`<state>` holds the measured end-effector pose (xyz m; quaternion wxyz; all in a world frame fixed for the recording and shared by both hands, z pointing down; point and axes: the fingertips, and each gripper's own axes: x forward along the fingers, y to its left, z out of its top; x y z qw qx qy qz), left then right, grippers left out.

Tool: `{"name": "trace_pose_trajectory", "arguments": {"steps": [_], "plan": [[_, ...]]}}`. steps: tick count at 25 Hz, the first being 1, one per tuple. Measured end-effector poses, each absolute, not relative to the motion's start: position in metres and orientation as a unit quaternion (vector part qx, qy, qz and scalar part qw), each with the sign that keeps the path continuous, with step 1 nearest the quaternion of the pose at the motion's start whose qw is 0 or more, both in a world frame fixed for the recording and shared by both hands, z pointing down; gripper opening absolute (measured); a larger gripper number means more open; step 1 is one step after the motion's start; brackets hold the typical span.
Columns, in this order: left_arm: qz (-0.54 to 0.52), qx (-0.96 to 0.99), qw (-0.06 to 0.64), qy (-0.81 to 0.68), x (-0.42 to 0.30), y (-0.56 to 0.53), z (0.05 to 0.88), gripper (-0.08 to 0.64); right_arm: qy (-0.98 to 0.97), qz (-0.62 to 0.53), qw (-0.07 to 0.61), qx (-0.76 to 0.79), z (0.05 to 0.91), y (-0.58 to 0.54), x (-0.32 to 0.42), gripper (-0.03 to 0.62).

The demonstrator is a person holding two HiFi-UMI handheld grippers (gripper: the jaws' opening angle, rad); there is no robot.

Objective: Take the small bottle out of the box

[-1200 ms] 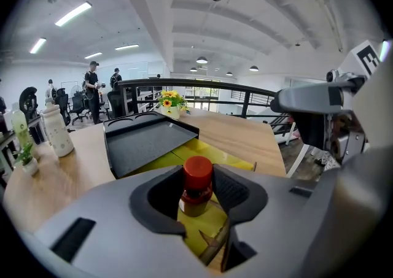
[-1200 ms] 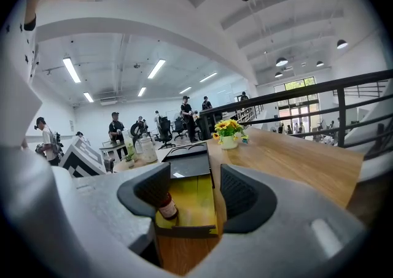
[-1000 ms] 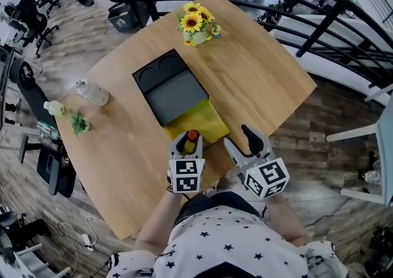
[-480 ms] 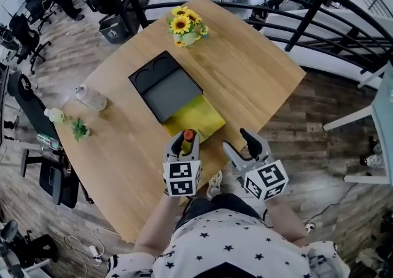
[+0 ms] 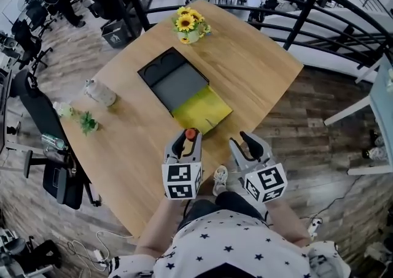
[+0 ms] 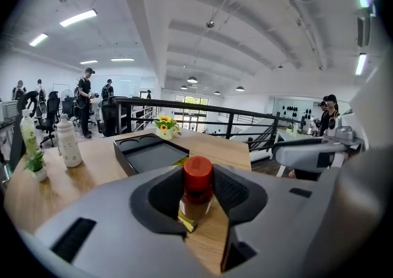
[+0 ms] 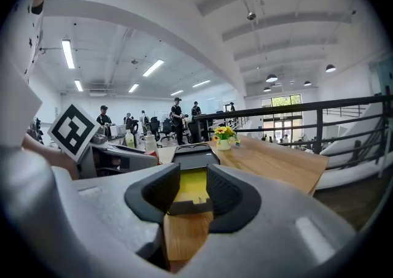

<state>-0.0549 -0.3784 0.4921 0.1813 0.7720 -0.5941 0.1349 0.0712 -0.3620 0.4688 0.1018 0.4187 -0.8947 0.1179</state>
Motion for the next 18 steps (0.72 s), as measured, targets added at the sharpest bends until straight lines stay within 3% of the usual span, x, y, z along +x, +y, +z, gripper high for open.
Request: {"name": "trace_pose_trajectory", "arguments": {"steps": [8,18], "plan": [[0.115,0.782,0.166,-0.590,-0.061,-0.326,0.469,0.139,-0.884,0.111,0.090,0.444,0.460,-0.311,0.068,0.025],[0.104,0.780,0.152,-0.598,-0.076,-0.253,0.450,0.138,-0.883,0.089,0.073,0.454,0.437,-0.248,0.061,0.008]]}}
